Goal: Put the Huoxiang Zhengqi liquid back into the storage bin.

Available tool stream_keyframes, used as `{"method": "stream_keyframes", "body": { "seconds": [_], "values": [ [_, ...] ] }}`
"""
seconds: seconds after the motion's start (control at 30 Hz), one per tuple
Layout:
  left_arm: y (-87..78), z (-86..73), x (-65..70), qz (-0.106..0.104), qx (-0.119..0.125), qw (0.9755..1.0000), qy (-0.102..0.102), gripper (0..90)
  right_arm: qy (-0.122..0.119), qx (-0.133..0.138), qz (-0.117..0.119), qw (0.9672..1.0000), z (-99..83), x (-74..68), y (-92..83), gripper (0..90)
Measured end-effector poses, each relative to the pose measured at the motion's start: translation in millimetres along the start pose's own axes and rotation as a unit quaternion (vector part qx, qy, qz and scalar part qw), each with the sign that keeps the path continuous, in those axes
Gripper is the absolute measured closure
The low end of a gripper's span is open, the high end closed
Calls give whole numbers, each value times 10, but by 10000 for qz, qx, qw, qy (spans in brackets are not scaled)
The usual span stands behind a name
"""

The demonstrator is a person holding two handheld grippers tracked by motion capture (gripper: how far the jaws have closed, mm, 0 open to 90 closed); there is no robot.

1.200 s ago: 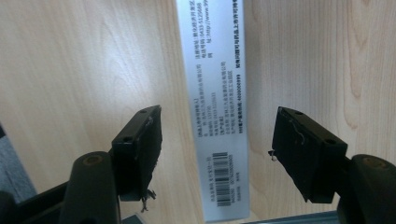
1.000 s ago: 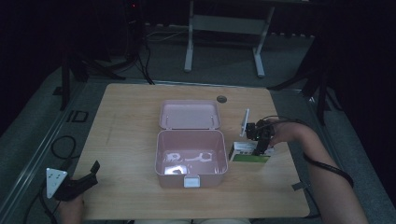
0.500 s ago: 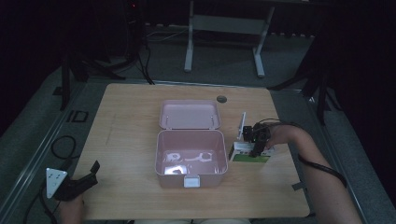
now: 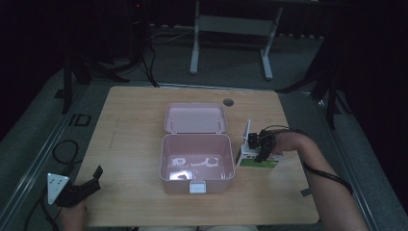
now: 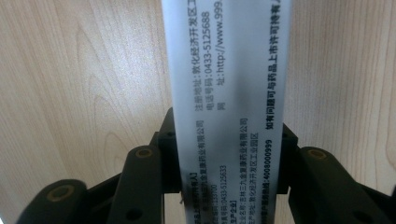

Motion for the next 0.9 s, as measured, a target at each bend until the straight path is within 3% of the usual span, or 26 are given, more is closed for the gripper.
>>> {"method": "stream_keyframes", "body": {
  "seconds": [0.47,0.9],
  "values": [
    [-1,1,-2,0,6,10000,-7,10,-141,-170,-15,9998,8,-60,-18,634],
    [-1,0,-1,9,11,10000,-6,10,-203,-223,-67,9995,-12,-133,-200,635]
  ]
}}
Point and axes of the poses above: each handheld gripper's, and its own axes: y roughly forward along the jaws, z roughly out of its top, x roughly to its right, the point moved 5 cm from there along y, roughly forward along the jaws, and after that the axes turned 1 degree about z, right-handed, at the moved point
